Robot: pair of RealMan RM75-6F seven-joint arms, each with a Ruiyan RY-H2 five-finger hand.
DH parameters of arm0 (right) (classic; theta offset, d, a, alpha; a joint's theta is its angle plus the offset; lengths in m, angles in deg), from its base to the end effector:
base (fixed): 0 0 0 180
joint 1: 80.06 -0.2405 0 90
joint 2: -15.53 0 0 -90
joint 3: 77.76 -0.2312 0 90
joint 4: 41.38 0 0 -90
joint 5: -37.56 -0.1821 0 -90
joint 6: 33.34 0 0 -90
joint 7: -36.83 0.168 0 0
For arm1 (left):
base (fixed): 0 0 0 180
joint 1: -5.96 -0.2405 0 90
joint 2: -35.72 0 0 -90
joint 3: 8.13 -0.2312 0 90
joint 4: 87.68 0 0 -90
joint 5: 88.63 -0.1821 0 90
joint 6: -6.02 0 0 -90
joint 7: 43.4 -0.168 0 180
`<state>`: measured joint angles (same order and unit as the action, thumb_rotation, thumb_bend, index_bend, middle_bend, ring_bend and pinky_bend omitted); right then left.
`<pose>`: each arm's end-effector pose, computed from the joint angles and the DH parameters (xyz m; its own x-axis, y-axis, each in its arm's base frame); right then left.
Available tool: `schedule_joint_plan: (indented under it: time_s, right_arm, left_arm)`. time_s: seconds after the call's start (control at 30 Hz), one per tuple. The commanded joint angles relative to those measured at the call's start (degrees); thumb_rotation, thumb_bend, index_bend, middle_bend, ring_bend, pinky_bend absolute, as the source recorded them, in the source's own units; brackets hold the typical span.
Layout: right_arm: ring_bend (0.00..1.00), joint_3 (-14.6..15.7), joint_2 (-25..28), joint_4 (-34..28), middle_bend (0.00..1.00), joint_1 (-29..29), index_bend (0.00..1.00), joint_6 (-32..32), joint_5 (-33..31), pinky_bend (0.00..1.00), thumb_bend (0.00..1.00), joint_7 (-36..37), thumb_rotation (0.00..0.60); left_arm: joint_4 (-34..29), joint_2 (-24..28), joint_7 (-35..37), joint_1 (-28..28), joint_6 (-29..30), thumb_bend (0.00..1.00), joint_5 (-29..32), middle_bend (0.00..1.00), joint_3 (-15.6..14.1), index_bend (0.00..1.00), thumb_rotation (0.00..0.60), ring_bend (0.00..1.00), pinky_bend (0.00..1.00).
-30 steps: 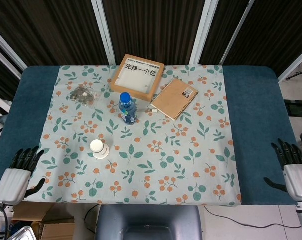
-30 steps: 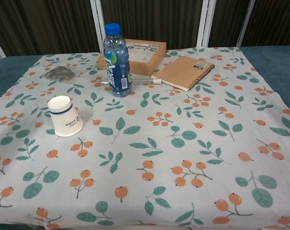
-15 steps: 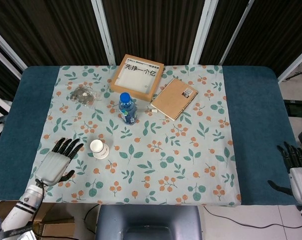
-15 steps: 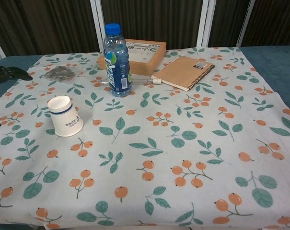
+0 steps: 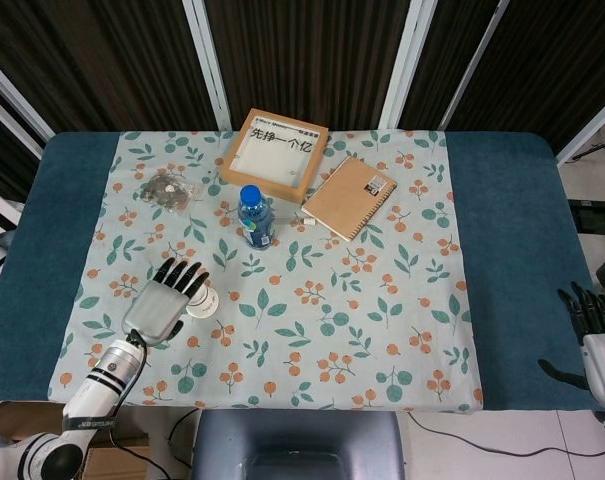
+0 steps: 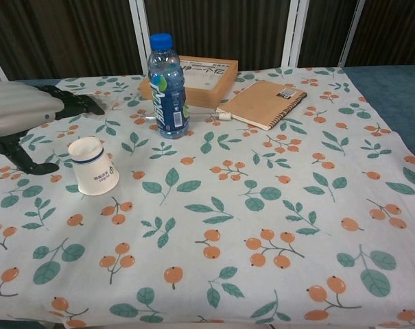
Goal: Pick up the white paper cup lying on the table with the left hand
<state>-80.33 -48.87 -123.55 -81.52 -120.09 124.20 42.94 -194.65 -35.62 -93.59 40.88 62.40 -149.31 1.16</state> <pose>-0.3144 -0.1838 0.1928 0.4560 0.0064 0.8900 -0.8893 0.0429 0.4553 -0.1412 0.3011 0.0637 0.7729 0.1562 0.6150 0.6151 -0.4220 -0.6659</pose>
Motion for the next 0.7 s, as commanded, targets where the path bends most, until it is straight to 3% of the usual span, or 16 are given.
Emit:
schedule_joint_plan:
  time_s: [0.03, 0.1, 0.33, 0.57, 0.7]
  right_arm:
    - [0.0, -0.07, -0.13, 0.61, 0.0, 0.23, 0.0, 0.11, -0.55, 0.0, 0.07, 0.48, 0.6]
    - [0.0, -0.08, -0.5, 1.44, 0.0, 0.18, 0.0, 0.82, -1.09, 0.0, 0.07, 1.22, 0.6]
    - [0.0, -0.32, -1.04, 2.77, 0.0, 0.15, 0.0, 0.99, -1.33, 0.0, 0.07, 2.38, 0.6]
    - [0.0, -0.53, -1.15, 3.21, 0.0, 0.15, 0.0, 1.36, -1.81, 0.0, 0.07, 2.74, 0.6]
    - [0.0, -0.69, -1.28, 3.4, 0.0, 0.14, 0.0, 1.76, -2.31, 0.0, 0.07, 2.86, 0.6]
  left_arm:
    - [1.58, -2.17, -4.7, 3.45, -0.87, 0.28, 5.49, 0.0, -0.18, 0.0, 0.6, 0.0, 0.0]
    - [3.41, -3.77, -5.03, 5.76, -2.76, 0.29, 9.4, 0.0, 0.08, 0.0, 0.6, 0.0, 0.0]
    - [7.03, -6.43, -7.36, 10.3, -3.09, 0.29, 14.53, 0.0, -1.81, 0.0, 0.6, 0.0, 0.0]
    - [9.01, -8.04, -8.16, 12.63, -1.49, 0.32, 15.92, 0.0, -3.6, 0.0, 0.6, 0.0, 0.0]
    - [10.1, -8.71, -9.01, 13.32, 0.28, 0.35, 15.54, 0.11, -5.02, 0.06, 0.6, 0.0, 0.0]
